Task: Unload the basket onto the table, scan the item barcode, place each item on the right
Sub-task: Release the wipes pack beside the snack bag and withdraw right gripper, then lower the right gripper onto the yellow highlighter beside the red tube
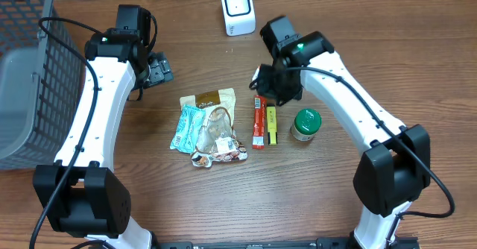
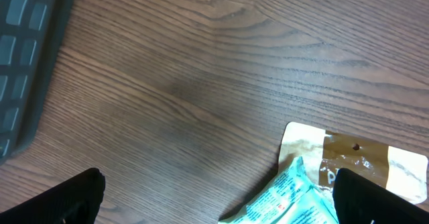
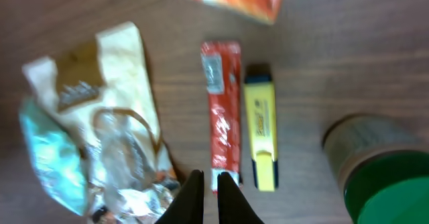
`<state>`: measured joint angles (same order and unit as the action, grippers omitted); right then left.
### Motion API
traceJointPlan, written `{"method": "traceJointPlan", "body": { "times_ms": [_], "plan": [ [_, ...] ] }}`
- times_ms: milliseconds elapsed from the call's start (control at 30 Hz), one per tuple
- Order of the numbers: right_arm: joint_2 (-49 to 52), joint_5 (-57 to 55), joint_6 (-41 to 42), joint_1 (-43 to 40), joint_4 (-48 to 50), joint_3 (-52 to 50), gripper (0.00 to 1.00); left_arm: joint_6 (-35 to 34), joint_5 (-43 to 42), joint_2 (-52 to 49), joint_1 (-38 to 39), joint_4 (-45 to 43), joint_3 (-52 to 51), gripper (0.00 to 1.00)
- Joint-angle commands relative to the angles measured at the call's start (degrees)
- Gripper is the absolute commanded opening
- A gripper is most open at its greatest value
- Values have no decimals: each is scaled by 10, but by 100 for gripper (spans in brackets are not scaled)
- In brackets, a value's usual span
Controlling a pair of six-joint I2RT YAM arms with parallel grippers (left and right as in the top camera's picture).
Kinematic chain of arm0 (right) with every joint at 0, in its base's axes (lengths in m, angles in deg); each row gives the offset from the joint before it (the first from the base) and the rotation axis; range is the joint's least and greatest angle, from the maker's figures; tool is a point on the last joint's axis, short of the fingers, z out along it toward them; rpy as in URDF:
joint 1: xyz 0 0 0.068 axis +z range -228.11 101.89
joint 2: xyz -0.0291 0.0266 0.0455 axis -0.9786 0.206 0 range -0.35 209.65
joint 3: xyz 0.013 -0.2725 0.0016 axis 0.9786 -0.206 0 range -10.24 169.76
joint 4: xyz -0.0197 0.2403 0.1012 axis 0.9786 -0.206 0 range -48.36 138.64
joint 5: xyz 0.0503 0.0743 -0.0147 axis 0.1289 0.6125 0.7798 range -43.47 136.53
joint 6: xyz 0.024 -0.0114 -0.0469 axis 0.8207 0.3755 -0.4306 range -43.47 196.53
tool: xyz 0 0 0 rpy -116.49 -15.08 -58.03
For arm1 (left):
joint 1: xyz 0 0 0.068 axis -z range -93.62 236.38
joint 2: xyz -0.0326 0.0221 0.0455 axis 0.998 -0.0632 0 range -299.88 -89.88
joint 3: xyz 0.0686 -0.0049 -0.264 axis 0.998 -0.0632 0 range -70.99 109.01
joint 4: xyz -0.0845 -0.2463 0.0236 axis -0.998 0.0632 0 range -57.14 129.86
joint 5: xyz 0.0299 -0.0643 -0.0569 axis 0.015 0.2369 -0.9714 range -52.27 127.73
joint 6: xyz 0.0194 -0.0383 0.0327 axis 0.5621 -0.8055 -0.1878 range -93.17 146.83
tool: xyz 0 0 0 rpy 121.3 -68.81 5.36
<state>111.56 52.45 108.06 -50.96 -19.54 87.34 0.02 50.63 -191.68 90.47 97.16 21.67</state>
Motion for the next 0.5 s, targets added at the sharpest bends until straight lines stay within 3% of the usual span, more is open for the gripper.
{"method": "traceJointPlan", "body": {
  "times_ms": [0,67,467],
  "plan": [
    [-8,-10,-1,12,1,-33,13,0,8,2,0,-1,10,100],
    [-8,-22,-1,14,4,-57,19,0,8,2,0,-1,10,100],
    [-7,-25,1,14,94,-187,20,0,8,2,0,-1,10,100]
  ]
}}
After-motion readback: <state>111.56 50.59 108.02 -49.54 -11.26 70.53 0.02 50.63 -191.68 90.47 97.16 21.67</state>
